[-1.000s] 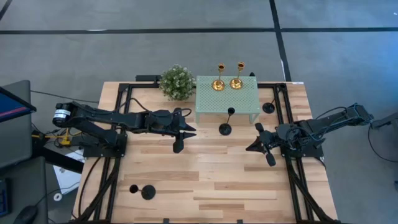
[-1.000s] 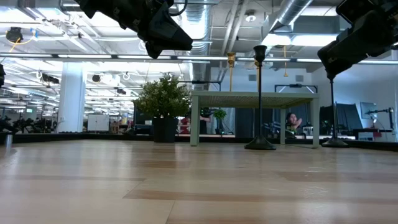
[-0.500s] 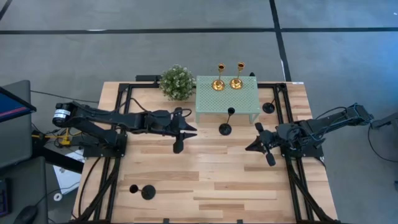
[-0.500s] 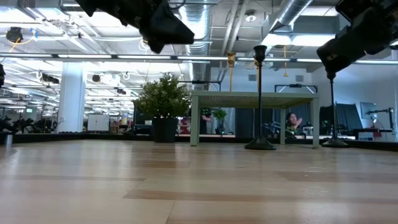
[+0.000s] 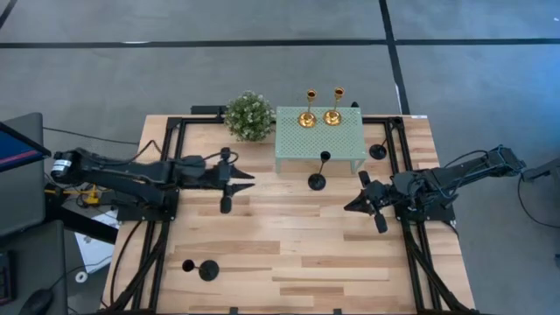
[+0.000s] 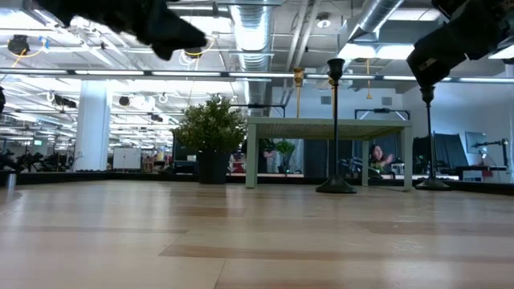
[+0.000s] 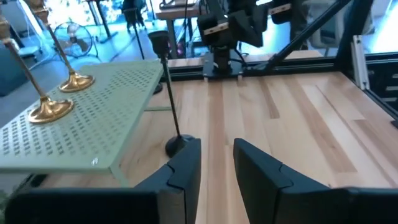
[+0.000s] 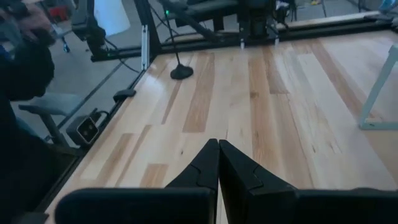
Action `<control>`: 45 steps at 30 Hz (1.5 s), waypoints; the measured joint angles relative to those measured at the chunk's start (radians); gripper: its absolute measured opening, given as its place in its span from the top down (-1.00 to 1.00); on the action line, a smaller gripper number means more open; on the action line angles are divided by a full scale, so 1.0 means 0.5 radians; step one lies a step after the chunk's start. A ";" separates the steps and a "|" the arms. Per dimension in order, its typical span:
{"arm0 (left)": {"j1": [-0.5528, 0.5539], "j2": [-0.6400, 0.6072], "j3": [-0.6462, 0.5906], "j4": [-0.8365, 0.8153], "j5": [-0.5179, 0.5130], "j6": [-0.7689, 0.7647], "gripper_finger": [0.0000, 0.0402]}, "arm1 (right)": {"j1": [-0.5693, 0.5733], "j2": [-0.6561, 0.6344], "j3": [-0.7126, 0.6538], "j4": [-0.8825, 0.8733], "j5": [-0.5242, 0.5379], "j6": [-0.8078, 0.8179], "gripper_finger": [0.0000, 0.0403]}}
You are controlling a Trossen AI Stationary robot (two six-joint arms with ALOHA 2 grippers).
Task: Pick & Place candle stick holders
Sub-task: Put the top right black candle holder on the shelf
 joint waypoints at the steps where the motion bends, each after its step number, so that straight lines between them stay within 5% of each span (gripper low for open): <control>1: 0.000 -0.028 -0.045 0.029 0.001 0.000 0.53 | 0.000 0.000 0.000 0.006 0.025 0.001 1.00; 11: -0.012 -0.088 -0.317 0.278 0.004 0.000 0.53 | 0.004 0.001 0.000 -0.018 0.145 0.001 1.00; 45: -0.012 -0.034 -0.321 0.289 0.006 -0.053 0.53 | 0.107 0.081 0.000 -0.048 0.139 -0.155 1.00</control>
